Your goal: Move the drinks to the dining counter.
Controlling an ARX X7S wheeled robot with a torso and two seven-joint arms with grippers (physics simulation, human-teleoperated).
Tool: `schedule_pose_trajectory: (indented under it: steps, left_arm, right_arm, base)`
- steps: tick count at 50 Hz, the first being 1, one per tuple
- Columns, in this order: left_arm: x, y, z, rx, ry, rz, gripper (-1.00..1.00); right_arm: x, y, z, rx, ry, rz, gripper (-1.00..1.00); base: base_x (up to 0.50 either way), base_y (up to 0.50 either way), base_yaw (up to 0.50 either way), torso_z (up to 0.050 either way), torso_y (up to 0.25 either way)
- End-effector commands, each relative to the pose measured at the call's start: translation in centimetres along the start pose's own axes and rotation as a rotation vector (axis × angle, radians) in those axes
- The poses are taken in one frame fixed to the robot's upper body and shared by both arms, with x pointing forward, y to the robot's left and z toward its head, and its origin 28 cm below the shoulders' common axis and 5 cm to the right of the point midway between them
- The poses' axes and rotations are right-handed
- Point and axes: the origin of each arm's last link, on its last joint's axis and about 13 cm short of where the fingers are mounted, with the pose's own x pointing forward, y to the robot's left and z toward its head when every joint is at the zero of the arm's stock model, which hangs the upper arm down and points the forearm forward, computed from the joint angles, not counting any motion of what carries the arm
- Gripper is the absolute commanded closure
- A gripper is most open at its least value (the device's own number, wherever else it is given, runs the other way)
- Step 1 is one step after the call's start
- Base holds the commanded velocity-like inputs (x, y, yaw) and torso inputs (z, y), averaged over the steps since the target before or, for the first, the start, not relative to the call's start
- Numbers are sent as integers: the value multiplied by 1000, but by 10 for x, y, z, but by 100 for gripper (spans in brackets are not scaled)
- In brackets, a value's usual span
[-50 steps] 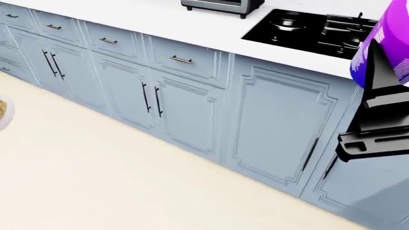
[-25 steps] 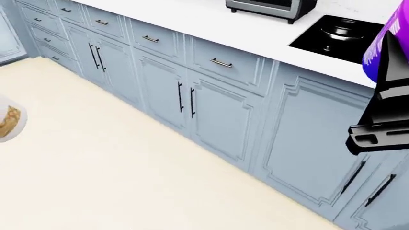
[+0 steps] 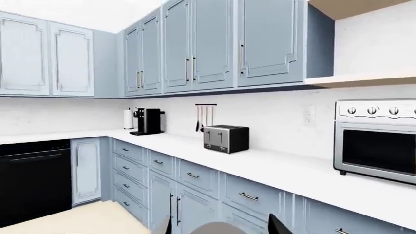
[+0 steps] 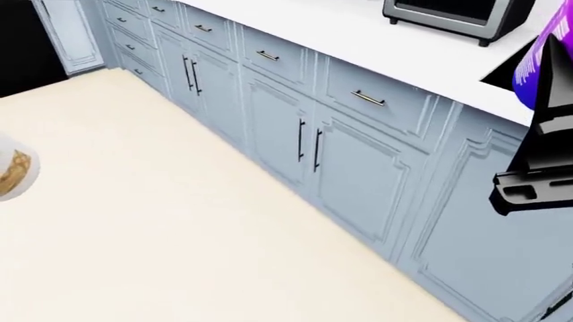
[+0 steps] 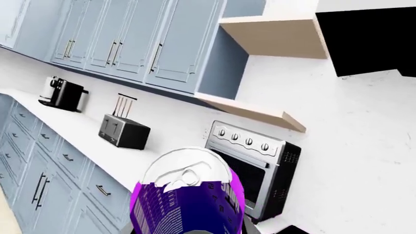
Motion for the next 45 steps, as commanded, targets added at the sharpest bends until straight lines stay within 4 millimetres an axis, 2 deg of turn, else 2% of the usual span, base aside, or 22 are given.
schedule_pose_trajectory:
  steps: [1,25,45]
  left_arm:
    - [0,1,1,-8,-12,8,100]
    - [-4,2,9,-6,-33,10,100]
    - [-2,2,5,0,-24,6,100]
  right_arm:
    - [0,-1,0,-13,-15,-9,100]
    - [1,-1,-2,-14,-5,-11,100]
    - [2,-1,-2,-14,-6,-11,100]
  base:
    - [104,111,500,10,0]
    - [96,120,500,0,1]
    - [78,132,500,1,1]
